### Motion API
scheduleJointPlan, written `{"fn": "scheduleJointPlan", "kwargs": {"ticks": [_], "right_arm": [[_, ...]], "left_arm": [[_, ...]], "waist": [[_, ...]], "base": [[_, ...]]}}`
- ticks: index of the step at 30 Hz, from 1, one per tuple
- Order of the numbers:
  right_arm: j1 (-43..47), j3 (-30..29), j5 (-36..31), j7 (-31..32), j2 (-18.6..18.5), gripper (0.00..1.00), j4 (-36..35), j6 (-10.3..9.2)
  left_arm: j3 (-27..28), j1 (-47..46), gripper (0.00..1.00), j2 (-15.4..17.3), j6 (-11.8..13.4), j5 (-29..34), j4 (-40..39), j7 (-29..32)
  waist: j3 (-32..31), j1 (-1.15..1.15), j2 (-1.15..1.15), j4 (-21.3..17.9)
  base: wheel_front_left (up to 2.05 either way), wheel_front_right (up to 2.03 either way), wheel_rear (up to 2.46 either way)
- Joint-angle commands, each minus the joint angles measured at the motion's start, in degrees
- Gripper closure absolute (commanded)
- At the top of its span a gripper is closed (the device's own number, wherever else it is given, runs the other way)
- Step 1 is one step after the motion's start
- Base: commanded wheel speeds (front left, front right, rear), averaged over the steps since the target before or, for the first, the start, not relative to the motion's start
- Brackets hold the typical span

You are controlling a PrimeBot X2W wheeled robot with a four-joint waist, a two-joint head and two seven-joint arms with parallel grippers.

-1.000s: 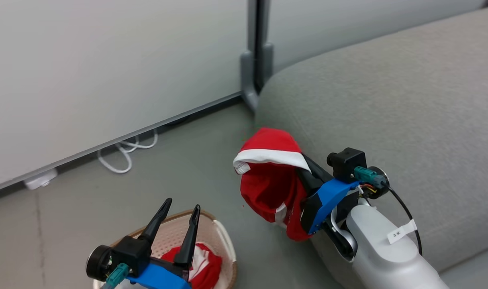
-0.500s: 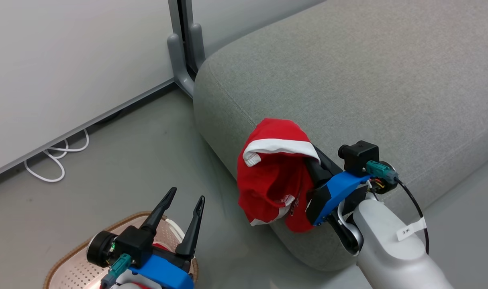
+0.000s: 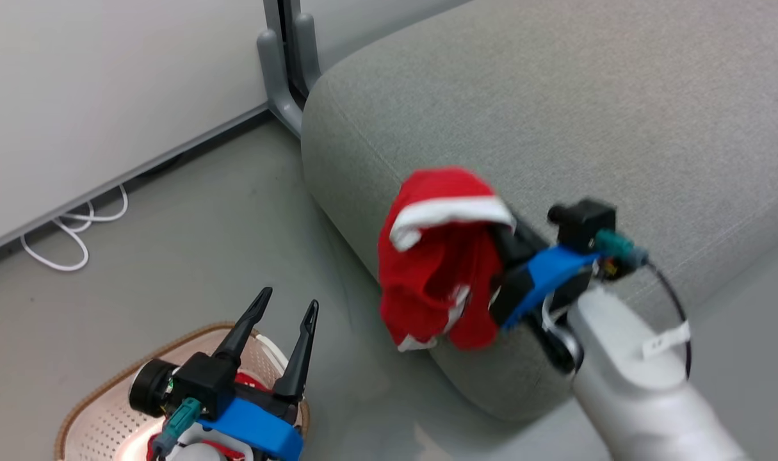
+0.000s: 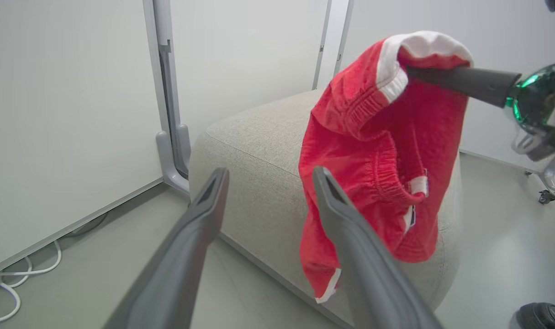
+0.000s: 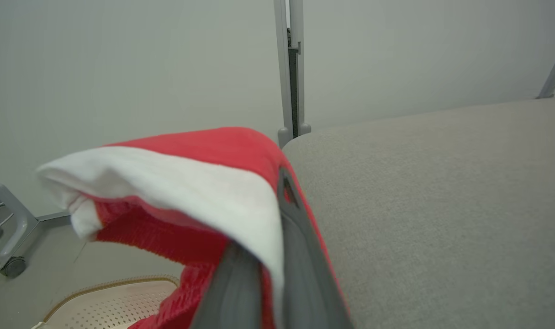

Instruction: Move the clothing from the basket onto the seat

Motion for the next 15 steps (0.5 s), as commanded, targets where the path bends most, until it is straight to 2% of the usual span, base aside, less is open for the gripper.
{"fn": "scheduleJointPlan", "kwargs": {"ticks": [1, 6, 15], "right_arm": [[-3.7, -1.7, -1.0, -0.2, 0.0, 1.00, 0.5, 0.01], [-12.8, -9.2, -3.2, 0.1, -2.7, 1.00, 2.1, 0.01], [-25.8, -25.4, -5.5, 0.5, -13.8, 1.00, 4.1, 0.01]], "left_arm": [[0.4, -1.1, 0.00, 0.2, -0.1, 0.5, -0.7, -0.2], [-0.9, -4.8, 0.00, 2.1, -0.1, 2.0, -2.7, -0.2], [-5.9, -15.4, 0.00, 7.1, -0.1, 2.7, -7.4, -0.2]], "waist": [[2.4, 0.00, 0.00, 0.9], [9.9, 0.00, 0.00, 3.6], [25.2, 0.00, 0.00, 11.4]], "base": [[0.00, 0.00, 0.00], [0.00, 0.00, 0.00], [0.00, 0.00, 0.00]]}}
